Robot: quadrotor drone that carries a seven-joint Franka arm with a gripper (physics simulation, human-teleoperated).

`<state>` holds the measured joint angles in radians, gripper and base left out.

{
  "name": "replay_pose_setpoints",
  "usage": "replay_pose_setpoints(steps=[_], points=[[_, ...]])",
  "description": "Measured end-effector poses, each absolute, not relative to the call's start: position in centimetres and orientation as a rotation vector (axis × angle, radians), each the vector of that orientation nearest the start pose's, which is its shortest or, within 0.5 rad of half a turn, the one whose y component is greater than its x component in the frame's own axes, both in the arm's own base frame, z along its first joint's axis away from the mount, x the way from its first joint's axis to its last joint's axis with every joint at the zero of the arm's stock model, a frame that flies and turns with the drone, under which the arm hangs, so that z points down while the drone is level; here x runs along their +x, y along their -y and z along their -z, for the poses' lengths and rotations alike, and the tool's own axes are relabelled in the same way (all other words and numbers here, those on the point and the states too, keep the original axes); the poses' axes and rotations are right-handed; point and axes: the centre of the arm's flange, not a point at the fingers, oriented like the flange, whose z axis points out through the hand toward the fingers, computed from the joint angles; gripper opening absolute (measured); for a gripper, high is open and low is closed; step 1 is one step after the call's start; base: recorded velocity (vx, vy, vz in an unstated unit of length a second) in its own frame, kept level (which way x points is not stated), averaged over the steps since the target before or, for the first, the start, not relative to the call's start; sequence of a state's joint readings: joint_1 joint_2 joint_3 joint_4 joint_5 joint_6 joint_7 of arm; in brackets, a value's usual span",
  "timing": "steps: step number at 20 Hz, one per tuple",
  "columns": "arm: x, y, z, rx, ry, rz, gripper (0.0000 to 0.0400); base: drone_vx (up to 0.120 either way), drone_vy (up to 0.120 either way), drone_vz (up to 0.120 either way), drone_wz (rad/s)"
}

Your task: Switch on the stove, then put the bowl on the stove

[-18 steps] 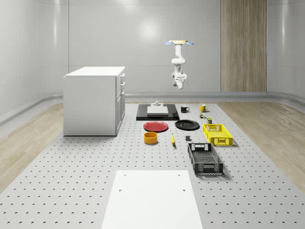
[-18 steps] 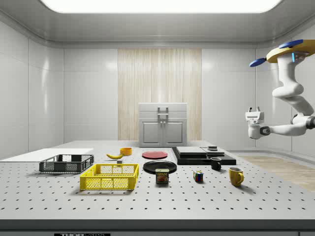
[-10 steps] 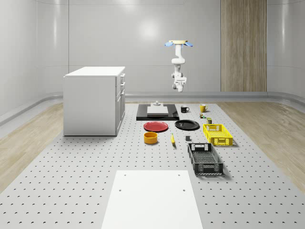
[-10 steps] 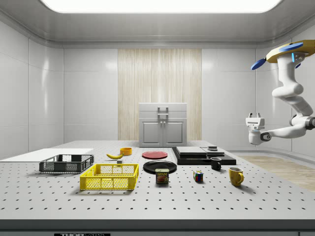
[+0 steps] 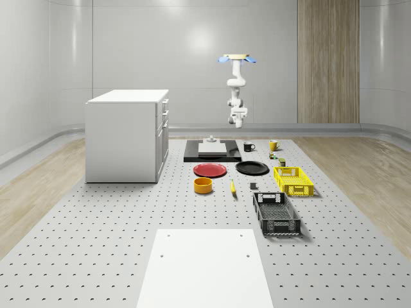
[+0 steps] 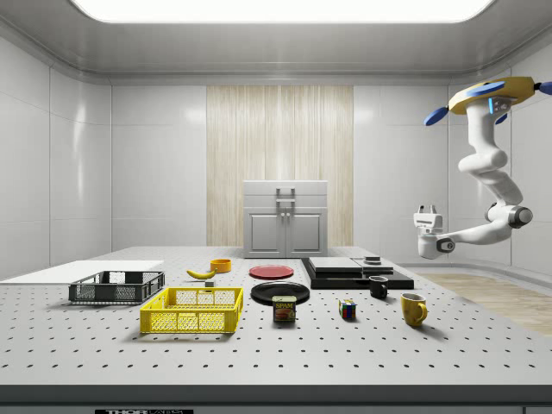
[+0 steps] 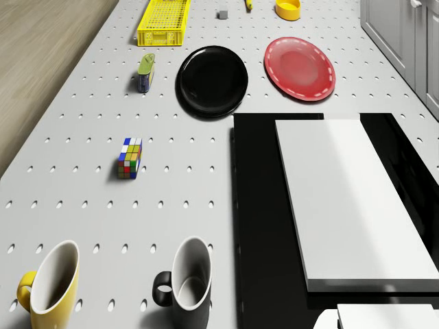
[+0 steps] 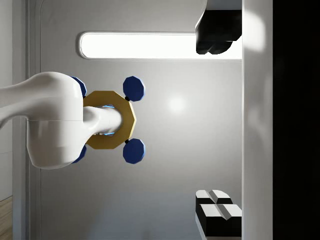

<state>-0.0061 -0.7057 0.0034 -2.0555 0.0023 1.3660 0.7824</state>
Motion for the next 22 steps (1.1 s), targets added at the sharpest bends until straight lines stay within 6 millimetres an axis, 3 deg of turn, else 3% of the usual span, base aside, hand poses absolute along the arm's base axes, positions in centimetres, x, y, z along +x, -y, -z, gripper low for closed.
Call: replay_pose_setpoints(steps=[15,22], points=[[30.36,-0.01,-69.12,-2.893,-1.198,0.041,0.0400,0.117,-0.120,0.000,0.000],[30.30,-0.03,-69.13,-2.893,-1.198,0.050,0.0400,0.000,-0.120,0.000,0.000]])
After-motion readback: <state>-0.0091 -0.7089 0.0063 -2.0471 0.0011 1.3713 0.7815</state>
